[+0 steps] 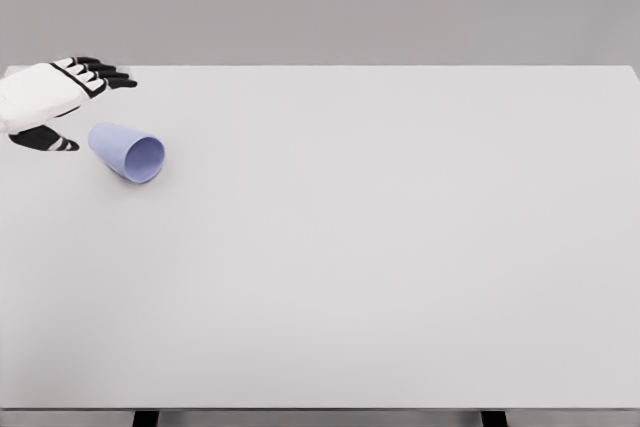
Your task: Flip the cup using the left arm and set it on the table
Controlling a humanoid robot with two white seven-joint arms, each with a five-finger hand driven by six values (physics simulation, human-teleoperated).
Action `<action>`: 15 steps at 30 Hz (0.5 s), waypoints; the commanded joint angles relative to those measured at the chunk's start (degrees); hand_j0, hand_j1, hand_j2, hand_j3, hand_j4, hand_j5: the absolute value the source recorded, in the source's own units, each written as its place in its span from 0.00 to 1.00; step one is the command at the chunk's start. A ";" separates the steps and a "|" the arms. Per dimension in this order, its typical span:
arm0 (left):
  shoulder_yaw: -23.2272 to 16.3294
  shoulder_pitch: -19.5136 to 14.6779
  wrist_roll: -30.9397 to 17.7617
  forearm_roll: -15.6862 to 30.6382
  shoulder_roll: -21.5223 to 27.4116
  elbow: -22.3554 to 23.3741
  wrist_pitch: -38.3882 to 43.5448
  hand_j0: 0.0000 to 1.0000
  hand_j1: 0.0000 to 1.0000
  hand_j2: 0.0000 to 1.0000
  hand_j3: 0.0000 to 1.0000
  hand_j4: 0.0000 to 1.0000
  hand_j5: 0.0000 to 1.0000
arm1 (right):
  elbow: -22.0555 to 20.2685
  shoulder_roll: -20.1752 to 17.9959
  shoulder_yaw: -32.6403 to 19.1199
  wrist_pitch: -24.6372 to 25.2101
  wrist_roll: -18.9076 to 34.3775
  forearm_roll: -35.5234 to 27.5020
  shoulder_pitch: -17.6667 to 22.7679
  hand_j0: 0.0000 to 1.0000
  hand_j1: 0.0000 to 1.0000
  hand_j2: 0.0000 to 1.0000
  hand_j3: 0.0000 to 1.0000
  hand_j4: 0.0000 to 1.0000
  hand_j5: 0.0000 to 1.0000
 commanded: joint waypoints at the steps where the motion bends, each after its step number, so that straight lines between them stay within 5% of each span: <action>1: -2.78 0.00 0.06 0.33 0.13 1.48 0.07 1.00 1.00 1.00 1.00 1.00 1.00 | -0.04 0.00 0.00 0.00 0.02 0.00 0.00 1.00 1.00 1.00 1.00 1.00 1.00; 15: -8.76 -4.04 -0.11 -0.38 -0.30 5.96 0.07 1.00 1.00 1.00 1.00 1.00 1.00 | 0.04 0.00 0.00 0.00 0.02 0.00 0.00 1.00 1.00 1.00 1.00 1.00 1.00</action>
